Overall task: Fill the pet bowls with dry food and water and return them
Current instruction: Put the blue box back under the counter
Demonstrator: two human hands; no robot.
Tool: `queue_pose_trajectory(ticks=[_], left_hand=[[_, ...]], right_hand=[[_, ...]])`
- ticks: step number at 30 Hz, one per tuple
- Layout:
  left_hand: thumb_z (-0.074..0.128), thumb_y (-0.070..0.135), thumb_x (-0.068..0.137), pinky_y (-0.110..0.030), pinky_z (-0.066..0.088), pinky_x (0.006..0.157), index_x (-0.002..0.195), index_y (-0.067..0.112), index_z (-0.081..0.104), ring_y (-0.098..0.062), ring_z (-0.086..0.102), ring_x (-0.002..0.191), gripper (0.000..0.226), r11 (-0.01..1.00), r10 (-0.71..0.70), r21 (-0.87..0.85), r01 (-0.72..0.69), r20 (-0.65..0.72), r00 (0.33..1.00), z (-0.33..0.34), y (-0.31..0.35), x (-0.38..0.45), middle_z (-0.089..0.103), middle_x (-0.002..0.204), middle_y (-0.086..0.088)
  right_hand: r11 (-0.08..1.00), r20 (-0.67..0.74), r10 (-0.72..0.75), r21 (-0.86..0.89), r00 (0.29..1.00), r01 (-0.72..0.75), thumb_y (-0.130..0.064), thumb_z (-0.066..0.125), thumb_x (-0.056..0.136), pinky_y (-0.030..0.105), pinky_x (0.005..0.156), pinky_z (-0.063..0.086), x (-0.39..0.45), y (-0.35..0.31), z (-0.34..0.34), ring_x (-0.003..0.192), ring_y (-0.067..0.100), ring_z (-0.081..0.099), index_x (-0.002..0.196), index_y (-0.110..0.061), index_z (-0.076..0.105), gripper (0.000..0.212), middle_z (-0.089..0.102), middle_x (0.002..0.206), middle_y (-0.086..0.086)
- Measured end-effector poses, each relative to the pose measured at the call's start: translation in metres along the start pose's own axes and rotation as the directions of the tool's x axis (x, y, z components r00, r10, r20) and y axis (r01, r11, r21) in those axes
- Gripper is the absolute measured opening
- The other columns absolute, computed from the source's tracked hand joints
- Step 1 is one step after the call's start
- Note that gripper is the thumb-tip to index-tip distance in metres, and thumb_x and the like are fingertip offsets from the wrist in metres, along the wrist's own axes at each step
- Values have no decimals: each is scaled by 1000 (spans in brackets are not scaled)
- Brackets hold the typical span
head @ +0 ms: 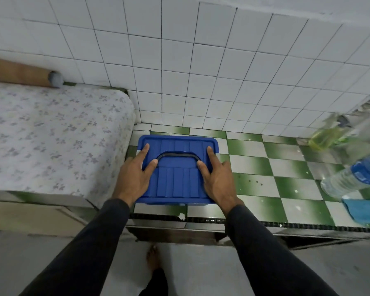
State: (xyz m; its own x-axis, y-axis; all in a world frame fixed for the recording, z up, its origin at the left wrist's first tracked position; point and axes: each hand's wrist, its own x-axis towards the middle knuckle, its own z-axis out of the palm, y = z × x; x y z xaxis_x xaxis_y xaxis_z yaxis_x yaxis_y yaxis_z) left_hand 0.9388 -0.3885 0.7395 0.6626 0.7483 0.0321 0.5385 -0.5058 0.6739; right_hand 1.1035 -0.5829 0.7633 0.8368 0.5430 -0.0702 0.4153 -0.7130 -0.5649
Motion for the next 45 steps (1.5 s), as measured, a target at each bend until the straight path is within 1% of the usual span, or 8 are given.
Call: queue_pose_trajectory(ticks=[2, 5, 10, 15, 24, 28, 38, 45], left_hand=[[45, 62, 102, -29, 38, 95, 161, 40, 27, -32, 57, 124, 66, 1000, 8, 26, -8, -16, 1000, 1, 2, -23, 57, 141, -19], [45, 61, 102, -25, 37, 87, 162, 36, 29, -19, 57, 98, 66, 999, 31, 26, -30, -38, 999, -3, 4, -55, 63, 132, -17], [44, 62, 101, -29, 41, 95, 161, 36, 30, -26, 58, 106, 67, 999, 29, 23, -28, -50, 998, -7, 8, -94, 63, 117, -14], [47, 60, 102, -26, 35, 94, 161, 37, 31, -32, 57, 122, 65, 999, 32, 24, -31, -38, 999, -13, 1, -123, 61, 134, -19], [46, 63, 100, -31, 43, 93, 160, 41, 31, -29, 58, 114, 66, 1000, 0, 17, 0, 5, 1000, -27, -21, -178, 60, 121, -12], [45, 64, 100, -31, 41, 92, 160, 43, 30, -25, 56, 109, 65, 1000, -21, 18, 20, 32, 999, -28, -41, -208, 58, 115, -7], [42, 65, 99, -33, 44, 89, 161, 41, 27, -18, 51, 98, 68, 995, -88, 55, 83, 91, 992, -5, -83, -262, 57, 109, -7], [45, 57, 104, -31, 40, 87, 162, 35, 29, -14, 49, 102, 64, 992, -116, 52, 113, 60, 991, 35, -111, -278, 58, 114, -7]], right_hand=[[1000, 7, -2, -21, 1000, 2, -72, 32, 96, 37, 84, 53, -20, 6, -4, 86, 21, 52, 157, -49, 12, 68, 40, 118, 9], [1000, 7, -3, -22, 1000, 3, -73, 32, 96, 37, 83, 54, -49, 14, -9, 86, 23, 55, 156, -50, 12, 68, 41, 118, 10], [1000, 1, -1, -4, 1000, 1, -72, 33, 96, 37, 83, 53, -88, 22, -13, 82, 21, 53, 156, -51, 11, 67, 39, 112, 7], [1000, -5, -3, -7, 1000, 3, -74, 33, 95, 37, 84, 52, -120, 26, -10, 86, 19, 52, 155, -52, 9, 68, 37, 110, 4], [998, -9, 56, 16, 998, -56, -79, 31, 91, 39, 85, 56, -186, 27, 11, 77, 11, 47, 154, -54, 11, 71, 36, 108, 3], [995, 19, 96, 9, 995, -96, -80, 30, 91, 42, 89, 56, -218, 30, 28, 88, 21, 55, 154, -55, 7, 72, 39, 112, 6], [994, 48, 111, -3, 993, -111, -74, 34, 95, 35, 83, 51, -266, 59, 77, 85, 16, 47, 155, -56, 6, 69, 38, 108, 4], [991, 121, 131, 16, 984, -134, -75, 33, 94, 40, 92, 53, -263, 92, 112, 108, 27, 56, 151, -62, 0, 66, 40, 126, 9]])
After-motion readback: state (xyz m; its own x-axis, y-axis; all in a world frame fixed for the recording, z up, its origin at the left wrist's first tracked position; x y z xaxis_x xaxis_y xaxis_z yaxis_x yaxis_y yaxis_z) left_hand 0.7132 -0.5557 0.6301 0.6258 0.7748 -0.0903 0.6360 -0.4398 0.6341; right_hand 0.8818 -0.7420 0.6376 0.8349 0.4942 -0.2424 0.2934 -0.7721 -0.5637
